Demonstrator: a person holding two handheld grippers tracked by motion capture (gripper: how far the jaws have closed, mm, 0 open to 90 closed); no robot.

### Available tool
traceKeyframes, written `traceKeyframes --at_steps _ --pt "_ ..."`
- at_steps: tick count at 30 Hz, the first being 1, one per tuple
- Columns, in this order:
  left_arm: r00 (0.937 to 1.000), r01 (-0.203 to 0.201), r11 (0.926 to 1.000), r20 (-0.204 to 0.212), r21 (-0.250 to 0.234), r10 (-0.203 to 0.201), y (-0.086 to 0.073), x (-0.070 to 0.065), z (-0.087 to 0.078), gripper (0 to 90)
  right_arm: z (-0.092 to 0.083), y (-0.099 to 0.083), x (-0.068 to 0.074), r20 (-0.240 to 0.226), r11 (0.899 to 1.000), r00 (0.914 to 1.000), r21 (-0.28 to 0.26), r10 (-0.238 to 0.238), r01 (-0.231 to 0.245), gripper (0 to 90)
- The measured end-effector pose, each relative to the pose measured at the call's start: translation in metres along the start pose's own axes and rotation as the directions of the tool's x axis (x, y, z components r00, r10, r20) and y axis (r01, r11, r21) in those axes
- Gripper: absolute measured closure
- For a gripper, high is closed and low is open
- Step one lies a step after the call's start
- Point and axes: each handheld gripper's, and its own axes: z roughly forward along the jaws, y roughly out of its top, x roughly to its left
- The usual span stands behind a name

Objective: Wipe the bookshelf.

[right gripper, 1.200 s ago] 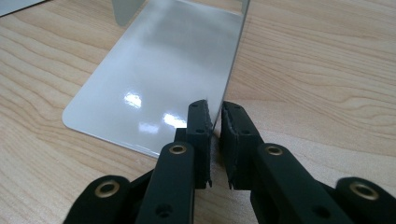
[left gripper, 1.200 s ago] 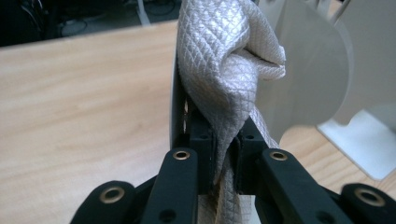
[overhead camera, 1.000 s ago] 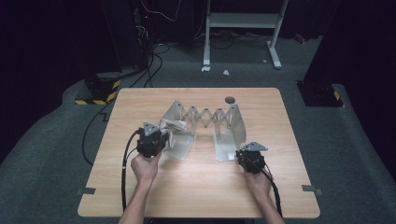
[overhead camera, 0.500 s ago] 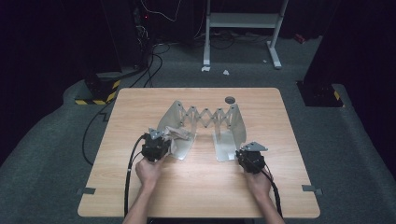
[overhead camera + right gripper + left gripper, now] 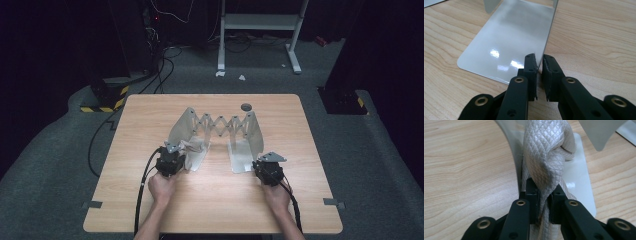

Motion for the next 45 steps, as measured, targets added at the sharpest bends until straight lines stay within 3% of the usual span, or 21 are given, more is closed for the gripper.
traceKeyframes --at_steps 12,14,18,23,31,36,45 --pt "0.9993 -0.031 0.9993 0.020 -0.023 0.031 -0.001 -0.016 -0.005 80.9 0.000 0.000 0.000 0.000 1.000 1.0000 0.000 0.001 -0.001 82.1" --pt "0.9995 -0.020 0.9994 0.025 -0.027 0.020 0.000 -0.017 -0.006 80.9 0.000 0.000 0.000 -0.001 1.000 1.0000 0.000 0.001 -0.001 82.1" --pt "0.9999 -0.017 0.9998 0.004 -0.010 0.017 0.004 -0.015 -0.001 80.9 0.000 0.000 0.000 -0.001 1.000 1.0000 0.000 0.001 -0.001 82.1" --pt "0.9988 -0.048 0.9987 -0.001 -0.013 0.048 0.018 -0.021 0.000 80.9 0.000 0.000 0.000 0.000 1.000 1.0000 0.000 0.000 0.000 82.1" --pt "1.0000 -0.005 0.9971 -0.002 -0.076 0.005 0.041 -0.015 -0.015 81.0 0.000 0.000 0.000 -0.002 1.000 1.0000 0.000 0.004 -0.004 82.1" --pt "0.9995 -0.023 0.9943 -0.026 -0.104 0.020 0.057 -0.010 -0.030 80.9 0.000 0.000 0.000 -0.006 1.000 1.0000 0.001 0.008 -0.008 82.2" --pt "0.9994 -0.011 0.9870 -0.036 -0.160 0.005 0.087 -0.003 -0.047 80.8 0.000 0.000 -0.001 -0.011 1.000 0.9999 0.001 0.012 -0.012 82.2"
